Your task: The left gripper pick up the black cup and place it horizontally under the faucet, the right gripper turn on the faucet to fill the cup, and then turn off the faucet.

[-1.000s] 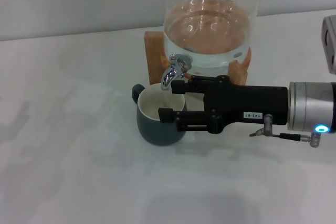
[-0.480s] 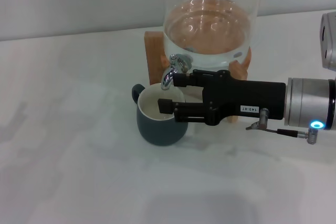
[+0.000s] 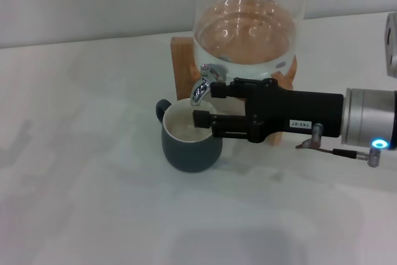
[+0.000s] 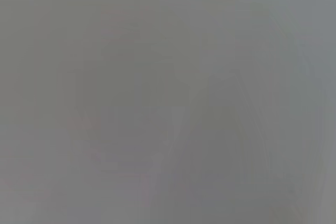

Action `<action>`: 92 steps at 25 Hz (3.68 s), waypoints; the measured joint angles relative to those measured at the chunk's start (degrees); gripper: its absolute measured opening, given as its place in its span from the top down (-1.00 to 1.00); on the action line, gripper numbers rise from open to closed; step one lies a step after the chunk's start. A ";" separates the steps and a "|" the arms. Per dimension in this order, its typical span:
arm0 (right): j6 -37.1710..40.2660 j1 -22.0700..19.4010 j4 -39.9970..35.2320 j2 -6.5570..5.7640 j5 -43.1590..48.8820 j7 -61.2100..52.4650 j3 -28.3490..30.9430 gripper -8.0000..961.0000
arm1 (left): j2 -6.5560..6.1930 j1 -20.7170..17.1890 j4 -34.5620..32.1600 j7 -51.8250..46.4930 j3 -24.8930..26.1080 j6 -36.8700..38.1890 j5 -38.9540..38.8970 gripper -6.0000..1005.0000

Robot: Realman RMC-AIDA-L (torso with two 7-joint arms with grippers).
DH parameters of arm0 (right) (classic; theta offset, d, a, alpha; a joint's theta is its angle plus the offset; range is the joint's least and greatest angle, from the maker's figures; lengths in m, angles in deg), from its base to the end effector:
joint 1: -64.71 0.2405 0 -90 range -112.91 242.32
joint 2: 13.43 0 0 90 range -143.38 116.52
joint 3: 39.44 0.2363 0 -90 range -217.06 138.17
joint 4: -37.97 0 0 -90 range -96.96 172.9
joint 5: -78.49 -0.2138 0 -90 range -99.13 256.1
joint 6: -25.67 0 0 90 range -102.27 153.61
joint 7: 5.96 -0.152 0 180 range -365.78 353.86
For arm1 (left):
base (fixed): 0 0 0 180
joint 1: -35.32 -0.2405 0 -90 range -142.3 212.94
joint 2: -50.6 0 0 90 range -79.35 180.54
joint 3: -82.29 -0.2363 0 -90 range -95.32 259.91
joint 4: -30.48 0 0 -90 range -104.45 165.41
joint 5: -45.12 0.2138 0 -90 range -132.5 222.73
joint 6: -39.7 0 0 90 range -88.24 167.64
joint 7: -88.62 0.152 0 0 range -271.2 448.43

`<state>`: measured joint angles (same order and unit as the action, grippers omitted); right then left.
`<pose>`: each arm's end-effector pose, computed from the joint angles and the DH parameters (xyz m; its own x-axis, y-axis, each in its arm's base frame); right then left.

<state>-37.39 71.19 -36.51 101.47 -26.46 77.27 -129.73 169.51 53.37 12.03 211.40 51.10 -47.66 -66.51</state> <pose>0.1637 0.3014 0.0033 0.7080 -0.2777 -0.6493 -0.4911 -0.8544 -0.1700 -0.3139 0.2963 0.0617 0.3563 -0.0588 0.9325 0.8226 -0.4536 -0.3429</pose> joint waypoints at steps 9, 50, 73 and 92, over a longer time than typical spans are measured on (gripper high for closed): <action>-1.53 -1.15 -0.57 -0.11 0.06 0.11 2.32 -0.59 | 0.01 0.37 0.00 0.00 0.00 0.02 0.03 -0.75; -0.01 -0.32 1.59 0.09 -0.93 1.32 0.79 -0.59 | 0.01 0.05 0.00 -0.55 -0.21 -0.37 0.08 -0.75; -21.36 -0.71 6.85 -0.19 4.38 1.22 26.67 -0.59 | 0.10 -0.13 0.00 -0.53 -0.32 -1.00 0.27 -0.75; -22.28 1.88 11.49 -0.15 12.55 8.34 63.84 -0.59 | 0.09 -0.74 0.00 -1.00 -0.53 -1.08 1.65 -0.75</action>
<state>-59.66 73.08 -25.02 101.32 -13.91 85.61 -65.90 169.60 52.64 12.03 210.40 50.56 -48.74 -64.86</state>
